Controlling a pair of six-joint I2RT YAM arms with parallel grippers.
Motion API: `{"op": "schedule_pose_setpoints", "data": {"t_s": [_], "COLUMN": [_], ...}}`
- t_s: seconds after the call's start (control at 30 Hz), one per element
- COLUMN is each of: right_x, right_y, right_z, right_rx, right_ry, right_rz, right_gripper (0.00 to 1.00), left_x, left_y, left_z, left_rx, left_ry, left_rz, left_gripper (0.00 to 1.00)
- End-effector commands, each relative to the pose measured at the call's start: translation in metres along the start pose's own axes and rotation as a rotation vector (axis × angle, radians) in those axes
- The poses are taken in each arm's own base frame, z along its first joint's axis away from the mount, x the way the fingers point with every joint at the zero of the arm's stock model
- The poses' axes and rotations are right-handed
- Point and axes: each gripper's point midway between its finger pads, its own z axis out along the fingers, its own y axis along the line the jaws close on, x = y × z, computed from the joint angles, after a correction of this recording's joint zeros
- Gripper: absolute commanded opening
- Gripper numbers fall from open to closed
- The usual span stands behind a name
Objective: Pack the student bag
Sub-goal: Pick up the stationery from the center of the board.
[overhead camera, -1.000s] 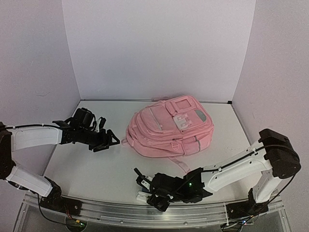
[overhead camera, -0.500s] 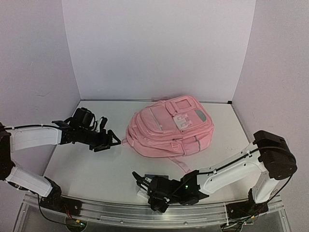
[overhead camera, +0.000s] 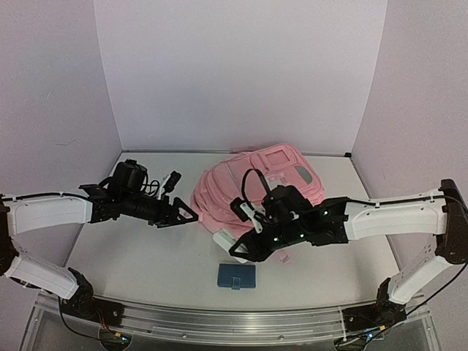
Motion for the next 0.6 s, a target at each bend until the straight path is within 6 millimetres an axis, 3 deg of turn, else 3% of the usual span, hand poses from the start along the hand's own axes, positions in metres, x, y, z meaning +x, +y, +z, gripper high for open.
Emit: {"op": "schedule_pose_setpoints", "data": {"t_s": [0.0, 0.3, 0.57], "right_x": [-0.022, -0.039, -0.031], "right_y": [0.029, 0.067, 0.056], "right_z": [-0.024, -0.061, -0.056], "right_rx": [-0.298, -0.652, -0.687], "right_ry": [0.007, 0.031, 0.062], "right_rz": [-0.014, -0.051, -0.012], "right_gripper": [0.13, 0.13, 0.13], "left_x": [-0.013, 0.017, 0.023], "left_y": [-0.049, -0.099, -0.132], "left_z": [-0.006, 0.011, 0.006], "left_rx": [0.127, 0.33, 0.474], "left_ry": [-0.029, 0.154, 0.225], "left_rz": [0.126, 0.157, 0.18], "left_gripper": [0.75, 0.75, 0.76]}}
